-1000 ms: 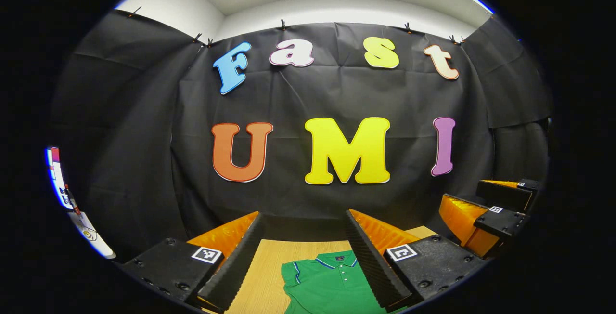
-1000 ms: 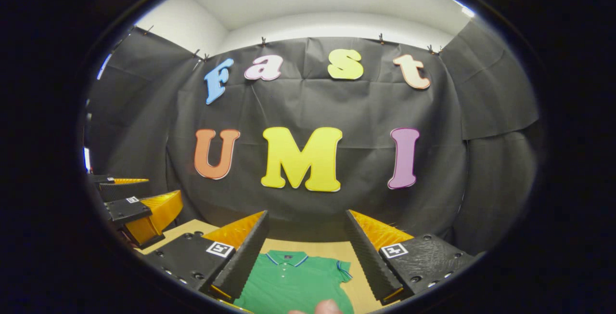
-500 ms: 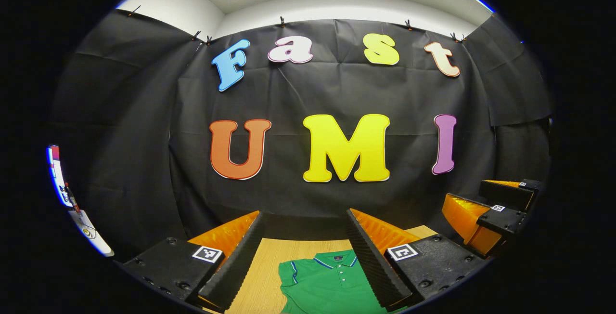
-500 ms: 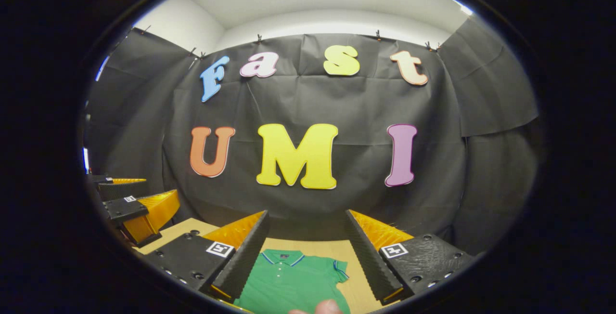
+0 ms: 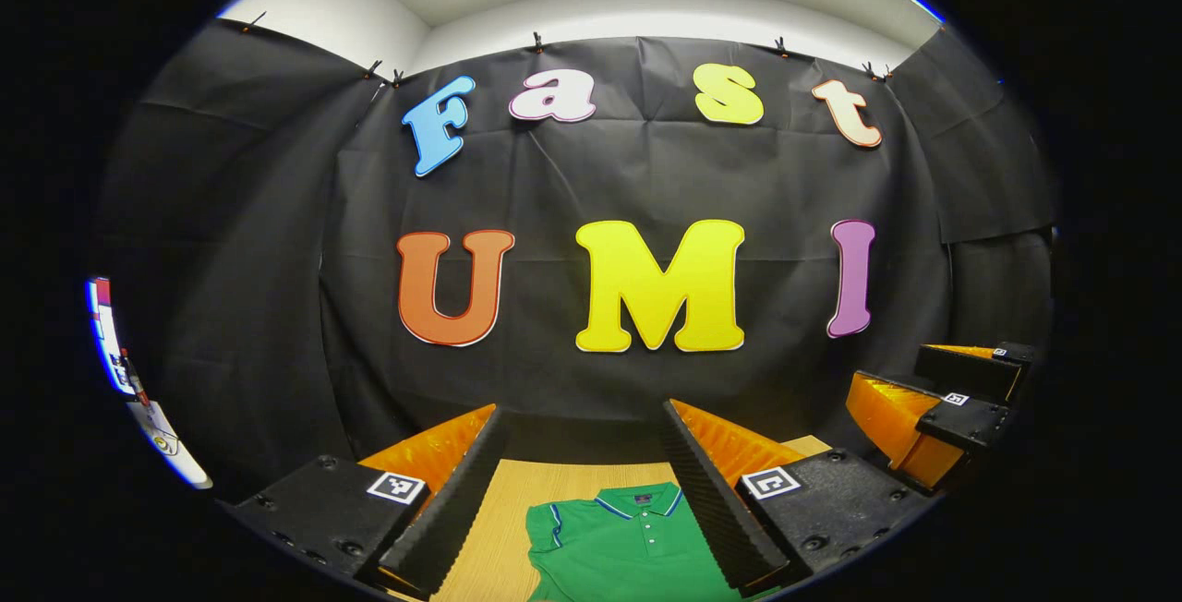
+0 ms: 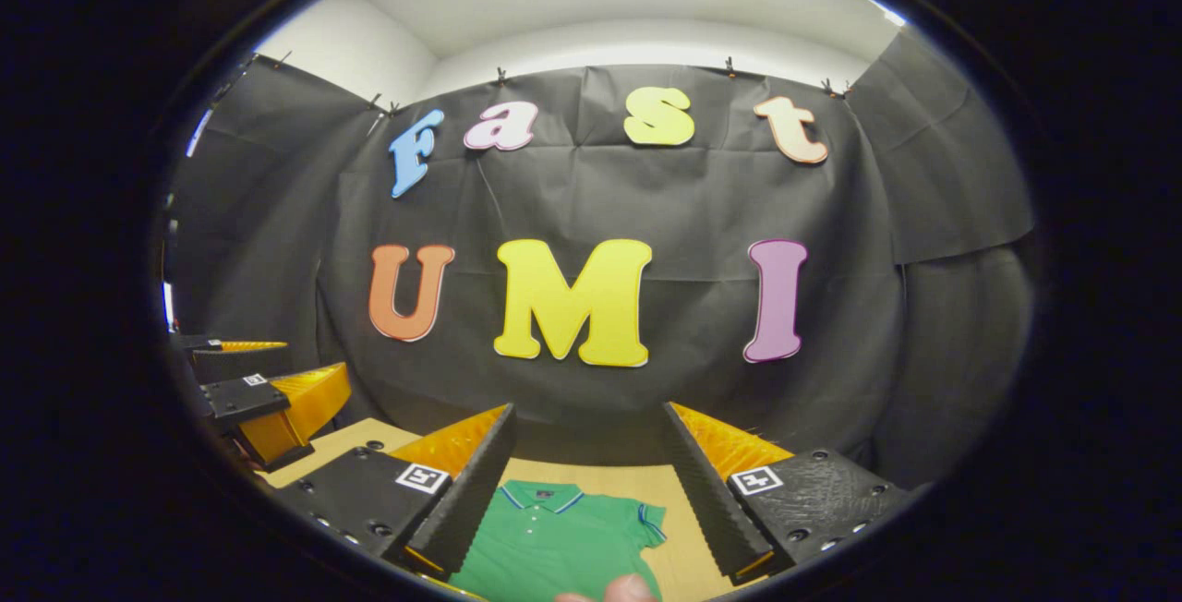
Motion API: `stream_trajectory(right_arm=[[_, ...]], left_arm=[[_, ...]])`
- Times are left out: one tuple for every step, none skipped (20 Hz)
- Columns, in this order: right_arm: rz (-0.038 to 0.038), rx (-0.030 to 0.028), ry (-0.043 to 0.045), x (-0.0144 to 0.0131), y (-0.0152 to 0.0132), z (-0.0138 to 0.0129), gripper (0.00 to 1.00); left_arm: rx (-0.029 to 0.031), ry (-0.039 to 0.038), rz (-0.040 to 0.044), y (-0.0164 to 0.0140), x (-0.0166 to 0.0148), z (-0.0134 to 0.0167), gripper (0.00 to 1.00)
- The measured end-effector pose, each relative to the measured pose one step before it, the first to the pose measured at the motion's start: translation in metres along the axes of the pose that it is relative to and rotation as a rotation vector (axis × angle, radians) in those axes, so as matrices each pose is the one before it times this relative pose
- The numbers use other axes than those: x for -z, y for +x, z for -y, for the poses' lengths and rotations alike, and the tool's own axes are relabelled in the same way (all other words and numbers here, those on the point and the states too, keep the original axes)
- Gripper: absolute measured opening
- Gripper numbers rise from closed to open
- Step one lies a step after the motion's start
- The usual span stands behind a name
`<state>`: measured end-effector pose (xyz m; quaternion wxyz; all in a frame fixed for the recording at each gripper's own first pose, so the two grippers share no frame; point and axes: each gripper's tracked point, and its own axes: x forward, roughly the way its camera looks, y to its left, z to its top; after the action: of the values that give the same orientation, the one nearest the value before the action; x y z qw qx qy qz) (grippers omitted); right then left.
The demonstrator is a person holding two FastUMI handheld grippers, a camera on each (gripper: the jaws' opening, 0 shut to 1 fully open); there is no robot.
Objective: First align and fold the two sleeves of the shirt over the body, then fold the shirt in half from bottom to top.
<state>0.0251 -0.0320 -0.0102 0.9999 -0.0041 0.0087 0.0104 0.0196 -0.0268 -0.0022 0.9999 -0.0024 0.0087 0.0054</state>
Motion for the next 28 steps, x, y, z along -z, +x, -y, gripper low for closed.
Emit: stream_trajectory(right_arm=[[-0.00807, -0.00062, -0.00002, 0.00371, 0.00206, 0.00281, 0.96], [-0.01094, 0.00298, -0.00082, 0.00321, 0.00215, 0.00357, 0.95], [-0.01122, 0.00558, -0.00085, 0.00468, 0.00253, 0.00612, 0.95], [-0.01361, -0.00278, -0.00011, 0.00384, 0.00381, 0.00412, 0.95], [-0.01798, -0.00063, -0.00424, 0.00844, 0.00324, 0.00408, 0.96], [-0.02051, 0.00011, -0.00657, 0.00701, 0.00538, 0.00549, 0.95], [-0.02351, -0.00449, -0.00667, 0.00973, 0.00499, 0.00500, 0.95], [-0.02568, -0.00500, -0.00866, 0.00996, 0.00618, 0.00370, 0.94], [-0.02846, -0.00178, -0.01007, 0.01109, 0.00661, 0.00547, 0.94], [-0.03132, -0.00714, -0.01011, 0.01137, 0.00748, 0.00418, 0.95], [-0.02797, -0.01102, -0.00318, 0.01281, 0.00555, 0.00435, 0.95], [-0.02724, -0.00556, -0.00310, 0.01152, 0.00761, 0.00498, 0.95], [-0.02781, -0.00206, -0.00516, 0.01165, 0.00997, 0.00681, 0.95], [-0.02531, -0.00619, -0.00438, 0.01188, 0.01076, 0.00606, 0.95], [-0.03048, -0.00708, -0.00275, 0.01325, 0.01118, 0.00608, 0.95], [-0.02876, -0.01106, -0.00098, 0.01147, 0.01355, 0.00487, 0.95], [-0.03139, -0.00656, -0.00161, 0.01233, 0.01305, 0.00561, 0.95], [-0.02668, -0.00236, 0.00034, 0.01103, 0.01442, 0.00791, 0.95], [-0.02683, -0.00357, 0.00213, 0.01083, 0.01460, 0.00653, 0.95], [-0.02705, -0.00444, 0.00585, 0.00961, 0.01493, 0.00595, 0.95], [-0.02631, -0.00646, 0.01036, 0.01055, 0.01477, 0.00453, 0.95], [-0.02923, -0.00342, 0.00931, 0.00871, 0.01630, 0.00402, 0.95], [-0.02621, -0.00501, 0.01060, 0.00950, 0.01731, 0.00320, 0.95], [-0.02793, 0.00146, 0.00416, 0.00919, 0.01719, 0.00481, 0.95], [-0.02675, -0.00139, 0.00804, 0.00728, 0.01514, 0.00463, 0.97], [-0.02081, -0.00043, 0.00549, 0.00663, 0.01455, 0.00459, 0.95], [-0.02457, -0.00376, 0.00305, 0.00884, 0.01442, 0.00290, 0.97], [-0.02358, -0.00899, 0.00059, 0.00820, 0.01290, 0.00162, 0.97]], left_arm=[[-0.00057, -0.00020, 0.00033, 0.00009, 0.00062, 0.00065, 1.00], [0.00006, -0.00080, -0.00236, 0.00033, 0.00061, 0.00210, 1.00], [-0.00059, 0.00060, -0.00207, 0.00117, 0.00077, 0.00178, 1.00], [0.00004, 0.00166, -0.00254, 0.00010, 0.00020, 0.00128, 1.00], [-0.00028, 0.00148, -0.00118, 0.00217, 0.00194, 0.00190, 1.00], [0.00050, 0.00034, -0.00267, 0.00156, 0.00102, 0.00175, 1.00], [0.00188, -0.00113, -0.00099, 0.00203, 0.00163, 0.00317, 1.00], [0.00343, 0.00274, -0.00411, 0.00267, 0.00224, 0.00366, 1.00], [-0.00033, 0.00519, -0.00521, 0.00250, 0.00210, 0.00192, 1.00], [-0.00305, 0.00102, -0.00329, 0.00229, 0.00209, 0.00143, 1.00], [-0.00028, -0.00472, 0.00029, 0.00272, 0.00021, 0.00267, 1.00], [-0.00024, -0.00414, -0.00425, 0.00291, 0.00105, 0.00322, 1.00], [-0.00260, -0.00022, -0.00592, 0.00298, 0.00314, 0.00298, 1.00], [-0.00107, 0.00639, -0.00991, 0.00416, 0.00286, 0.00230, 1.00], [-0.00557, 0.00686, -0.01047, 0.00342, 0.00136, 0.00013, 1.00], [-0.00697, 0.00126, -0.00146, 0.00414, -0.00106, 0.00034, 1.00], [-0.00747, 0.00063, -0.00073, 0.00593, -0.00210, 0.00062, 1.00], [-0.00993, 0.00361, 0.00081, 0.00462, -0.00096, -0.00022, 1.00], [-0.01056, 0.00666, 0.00089, 0.00365, -0.00077, 0.00065, 1.00], [-0.01189, 0.00826, -0.00005, 0.00488, -0.00122, 0.00059, 1.00], [-0.00843, 0.00374, -0.00584, 0.00322, 0.00235, 0.00272, 1.00], [-0.00684, -0.00359, -0.01018, 0.00331, 0.00345, 0.00226, 1.00], [-0.00088, -0.00895, -0.01686, 0.00249, 0.00620, 0.00608, 1.00], [-0.00148, -0.00997, -0.01870, 0.00280, 0.00537, 0.00540, 1.00], [-0.00423, -0.00640, -0.01827, 0.00261, 0.00423, 0.00338, 1.00], [-0.00715, -0.00284, -0.01077, 0.00119, 0.00243, 0.00360, 1.00], [-0.00780, 0.00239, -0.00636, 0.00184, 0.00072, 0.00257, 1.00], [-0.00809, 0.00579, -0.00352, 0.00182, 0.00028, 0.00145, 1.00]])
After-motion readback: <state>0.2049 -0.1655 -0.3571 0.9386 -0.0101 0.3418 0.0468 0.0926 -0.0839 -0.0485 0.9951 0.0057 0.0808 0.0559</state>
